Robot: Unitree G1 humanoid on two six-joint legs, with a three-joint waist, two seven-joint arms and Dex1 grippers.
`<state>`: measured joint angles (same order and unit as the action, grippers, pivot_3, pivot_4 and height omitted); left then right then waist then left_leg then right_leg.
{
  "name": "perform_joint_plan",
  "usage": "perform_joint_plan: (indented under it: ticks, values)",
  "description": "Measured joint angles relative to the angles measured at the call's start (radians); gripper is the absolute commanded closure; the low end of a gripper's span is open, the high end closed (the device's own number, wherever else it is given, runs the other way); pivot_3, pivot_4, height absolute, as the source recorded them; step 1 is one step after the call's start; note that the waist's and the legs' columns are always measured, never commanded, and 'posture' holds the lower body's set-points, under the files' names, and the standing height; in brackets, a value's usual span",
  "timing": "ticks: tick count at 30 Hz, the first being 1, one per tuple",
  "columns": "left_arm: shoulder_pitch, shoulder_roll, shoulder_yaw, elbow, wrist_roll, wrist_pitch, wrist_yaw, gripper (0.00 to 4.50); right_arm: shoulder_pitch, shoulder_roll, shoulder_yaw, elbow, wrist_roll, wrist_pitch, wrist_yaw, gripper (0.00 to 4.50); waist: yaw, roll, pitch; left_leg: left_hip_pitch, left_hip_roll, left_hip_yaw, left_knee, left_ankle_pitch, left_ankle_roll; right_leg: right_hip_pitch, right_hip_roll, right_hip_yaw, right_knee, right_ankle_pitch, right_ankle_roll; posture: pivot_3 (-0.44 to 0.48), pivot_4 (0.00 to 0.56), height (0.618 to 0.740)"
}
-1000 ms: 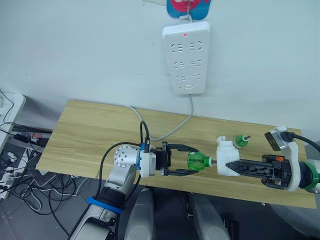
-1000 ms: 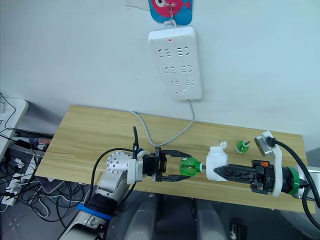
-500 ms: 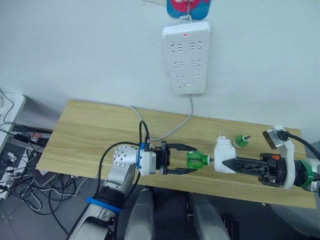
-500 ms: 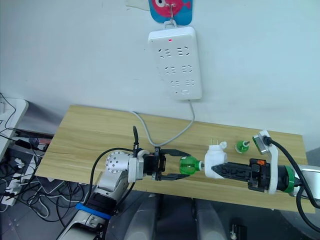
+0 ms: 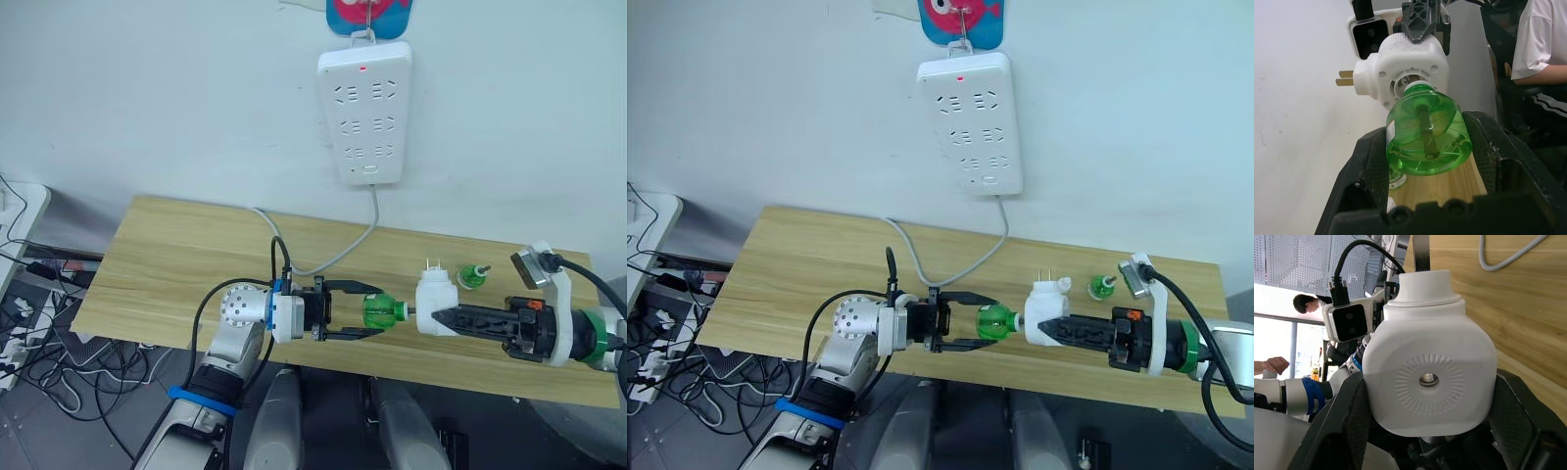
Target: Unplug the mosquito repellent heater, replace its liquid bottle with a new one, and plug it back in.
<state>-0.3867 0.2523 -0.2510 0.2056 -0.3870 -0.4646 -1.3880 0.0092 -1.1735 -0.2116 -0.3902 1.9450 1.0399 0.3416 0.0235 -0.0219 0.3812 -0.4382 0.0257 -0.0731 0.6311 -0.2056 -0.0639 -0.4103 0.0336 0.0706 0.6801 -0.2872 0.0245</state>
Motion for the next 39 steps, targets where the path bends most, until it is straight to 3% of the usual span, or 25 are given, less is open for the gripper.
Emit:
perform_joint_plan:
  ticks: [9, 39]
  values:
    - [-0.023, -0.011, 0.000, 0.005, -0.009, -0.001, -0.042, 2.26, 0.006, -0.075, -0.001, 0.000, 0.000, 0.028, 0.072, 1.57, 0.000, 0.000, 0.000, 0.000, 0.000, 0.000, 0.000, 0.000, 0.000, 0.000, 0.000, 0.000, 0.000, 0.000, 0.000, 0.099, 0.366, 0.740]
    - [-0.013, -0.021, 0.015, 0.028, -0.026, -0.018, -0.088, 2.26, -0.086, -0.066, 0.041, 0.028, 0.001, 0.085, 0.053, 1.57, 0.000, 0.000, 0.000, 0.000, 0.000, 0.000, 0.001, 0.000, 0.000, 0.000, 0.000, -0.001, 0.001, 0.000, 0.000, 0.096, 0.371, 0.740]
